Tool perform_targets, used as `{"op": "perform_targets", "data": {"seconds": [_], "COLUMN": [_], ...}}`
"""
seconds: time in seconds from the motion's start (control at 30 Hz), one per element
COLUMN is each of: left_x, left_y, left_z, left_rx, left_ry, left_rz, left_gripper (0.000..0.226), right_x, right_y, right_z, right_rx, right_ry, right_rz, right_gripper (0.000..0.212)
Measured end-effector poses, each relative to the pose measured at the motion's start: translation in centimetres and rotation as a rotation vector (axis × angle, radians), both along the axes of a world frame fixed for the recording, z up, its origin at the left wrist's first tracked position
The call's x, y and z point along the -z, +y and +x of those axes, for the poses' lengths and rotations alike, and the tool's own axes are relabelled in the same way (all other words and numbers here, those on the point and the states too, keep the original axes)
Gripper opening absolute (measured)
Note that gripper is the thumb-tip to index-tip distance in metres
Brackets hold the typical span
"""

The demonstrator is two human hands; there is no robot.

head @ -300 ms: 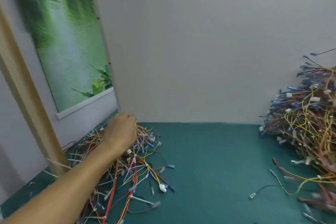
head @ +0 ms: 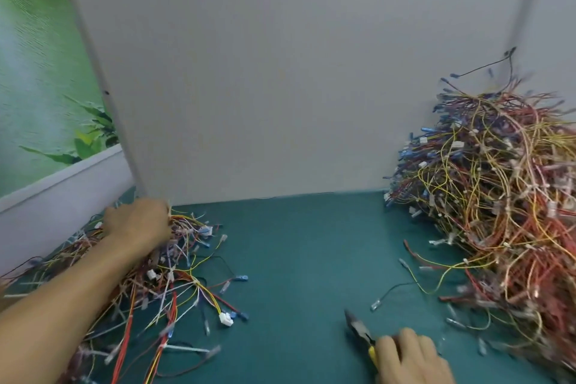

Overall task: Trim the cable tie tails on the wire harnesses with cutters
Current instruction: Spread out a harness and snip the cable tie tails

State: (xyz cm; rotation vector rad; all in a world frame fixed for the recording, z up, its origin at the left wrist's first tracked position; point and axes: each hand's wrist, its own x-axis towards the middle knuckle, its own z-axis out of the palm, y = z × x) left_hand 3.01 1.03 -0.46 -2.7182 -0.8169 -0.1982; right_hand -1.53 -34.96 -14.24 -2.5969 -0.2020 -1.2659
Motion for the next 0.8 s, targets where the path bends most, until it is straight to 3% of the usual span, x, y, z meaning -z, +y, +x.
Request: {"op": "perform_targets", "data": {"seconds": [0.13, 0.2, 0.27, 0.4, 0.47, 0.6, 0.7, 0.8], "left_x": [0.6, 0.7, 0.6, 0.7, 0.1, -2.2, -5.6, -8.3], "left_y": [0.4, 0.6, 0.7, 1.0, 2.6, 6.2, 6.7, 3.7], "left_z": [-0.1, -0.1, -0.4, -1.0, -0.8, 1.3, 1.6, 0.9], "left_rx": [-0.017, -0.033, -0.038, 0.023, 0.141, 0.231, 0.325, 0.440], "left_ry": [-0.005, 0.000, -0.028, -0.173, -0.299, -0.498, -0.826, -1.080], "left_rz": [0.081, 0.096, 0.115, 0.318, 0.288, 0.062, -0.133, -0.523], "left_gripper": [0.023, 0.024, 0.019, 0.017, 0.017, 0.031, 0.035, 0.023], "right_x": [0.3, 0.0, 0.2, -0.3, -0.2, -0.9, -0.5, -0.4], "right_y": [1.2, 1.0, 1.3, 0.3, -0.4, -2.4, -3.0, -2.9], "right_z": [-0.2, 0.9, 1.1, 2.6, 3.0, 3.6, 3.5, 3.6], "right_rx": [-0.152, -0.149, -0.163, -0.147, -0.108, 0.142, 0.177, 0.173], "right_ry": [0.226, 0.373, 0.458, 0.490, 0.503, 0.617, 0.641, 0.667], "right_rz": [-0.102, -0.106, -0.194, -0.303, -0.253, -0.240, -0.249, -0.249], "right_gripper": [0.023, 0.046, 0.047, 0.042, 0.042, 0.019, 0.019, 0.017]}}
